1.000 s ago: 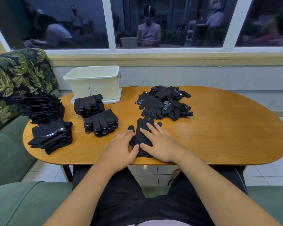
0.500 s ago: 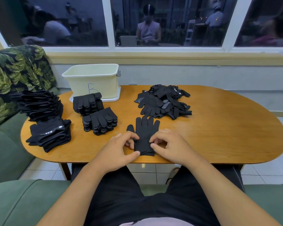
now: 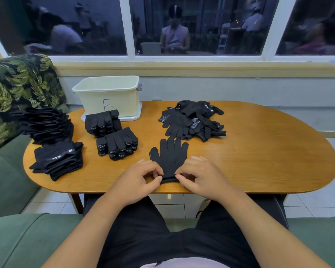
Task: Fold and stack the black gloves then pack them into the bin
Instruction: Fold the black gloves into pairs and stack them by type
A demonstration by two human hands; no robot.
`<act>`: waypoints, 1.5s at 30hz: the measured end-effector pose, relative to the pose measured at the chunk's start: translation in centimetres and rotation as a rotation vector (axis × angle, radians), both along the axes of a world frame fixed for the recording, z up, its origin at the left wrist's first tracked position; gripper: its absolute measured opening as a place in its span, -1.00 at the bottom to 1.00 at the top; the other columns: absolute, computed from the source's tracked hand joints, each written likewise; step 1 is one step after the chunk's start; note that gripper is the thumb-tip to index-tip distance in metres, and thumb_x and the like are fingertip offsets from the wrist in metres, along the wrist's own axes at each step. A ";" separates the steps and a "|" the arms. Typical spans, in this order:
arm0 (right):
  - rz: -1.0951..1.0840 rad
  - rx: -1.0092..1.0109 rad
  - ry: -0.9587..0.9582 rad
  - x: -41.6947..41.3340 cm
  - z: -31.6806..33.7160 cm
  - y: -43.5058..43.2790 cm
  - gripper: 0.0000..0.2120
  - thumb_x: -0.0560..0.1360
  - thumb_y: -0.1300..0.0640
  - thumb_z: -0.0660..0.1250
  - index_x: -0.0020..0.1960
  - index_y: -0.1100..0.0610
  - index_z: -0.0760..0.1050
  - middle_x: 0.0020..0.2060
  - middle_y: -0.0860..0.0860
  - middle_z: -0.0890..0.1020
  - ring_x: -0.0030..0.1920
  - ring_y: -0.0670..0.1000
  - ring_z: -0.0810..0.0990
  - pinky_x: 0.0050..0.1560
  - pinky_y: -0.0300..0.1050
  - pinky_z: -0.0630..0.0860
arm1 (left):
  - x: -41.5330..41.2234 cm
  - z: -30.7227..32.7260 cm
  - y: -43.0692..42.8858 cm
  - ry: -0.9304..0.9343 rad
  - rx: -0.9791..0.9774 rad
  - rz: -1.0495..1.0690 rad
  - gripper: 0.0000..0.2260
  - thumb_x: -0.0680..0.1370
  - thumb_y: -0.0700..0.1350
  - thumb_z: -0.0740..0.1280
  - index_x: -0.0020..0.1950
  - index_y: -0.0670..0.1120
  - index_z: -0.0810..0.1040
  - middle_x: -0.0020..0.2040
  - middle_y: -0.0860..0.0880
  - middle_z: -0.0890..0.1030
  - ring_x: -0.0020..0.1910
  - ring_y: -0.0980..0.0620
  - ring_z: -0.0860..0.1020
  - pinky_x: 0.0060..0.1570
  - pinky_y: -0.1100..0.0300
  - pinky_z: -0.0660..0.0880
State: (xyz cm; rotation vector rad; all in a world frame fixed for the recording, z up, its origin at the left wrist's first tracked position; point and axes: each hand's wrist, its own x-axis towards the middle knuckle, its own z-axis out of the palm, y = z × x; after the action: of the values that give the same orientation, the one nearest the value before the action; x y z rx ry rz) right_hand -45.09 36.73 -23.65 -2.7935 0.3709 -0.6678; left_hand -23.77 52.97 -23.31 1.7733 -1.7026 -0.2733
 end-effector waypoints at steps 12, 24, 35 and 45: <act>-0.157 0.464 -0.123 0.9 1.7 -1.9 -0.87 0.65 -0.01 0.40 0.04 -0.10 0.74 -0.08 -0.19 0.67 -0.02 -0.14 0.62 0.01 -0.25 0.53 | -0.2 0.3 -1.7 0.137 -0.045 0.301 -0.93 0.67 0.04 0.35 0.00 0.14 0.59 -0.04 0.15 0.57 -0.03 0.16 0.54 -0.07 0.22 0.44; -0.527 0.153 0.209 9.7 1.9 -7.9 -0.70 0.62 0.02 0.23 0.30 -0.14 0.58 0.16 -0.03 0.69 0.12 0.14 0.65 -0.10 -0.03 0.45 | 0.6 -1.1 -7.4 -0.138 0.032 0.653 -0.85 0.73 -0.05 0.23 0.18 -0.08 0.54 0.07 -0.02 0.57 0.08 -0.06 0.56 0.03 -0.07 0.57; -0.535 -0.138 0.177 10.3 1.6 -7.0 -0.87 0.66 0.11 0.17 0.16 0.02 0.47 -0.06 0.00 0.64 -0.15 0.16 0.57 -0.22 -0.01 0.38 | 0.3 -1.1 -7.6 -0.283 0.079 0.646 -0.84 0.75 0.00 0.19 0.20 -0.04 0.49 0.11 -0.04 0.52 0.10 -0.08 0.50 -0.03 -0.04 0.55; -0.518 -0.047 0.079 10.3 -0.3 -7.3 -0.87 0.75 -0.02 0.17 0.16 -0.11 0.50 0.02 -0.09 0.57 -0.09 0.11 0.62 -0.13 0.04 0.54 | 0.2 -1.4 -7.6 -0.202 -0.004 0.695 -0.85 0.76 -0.07 0.17 0.16 -0.10 0.47 0.06 -0.07 0.57 0.07 -0.11 0.53 0.00 -0.07 0.55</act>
State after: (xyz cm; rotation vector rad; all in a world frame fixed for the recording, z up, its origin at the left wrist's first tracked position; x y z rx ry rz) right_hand -34.78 29.48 -24.00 -2.7816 1.1308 -0.6706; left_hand -23.54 45.35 -24.73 2.3178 -1.1009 0.2203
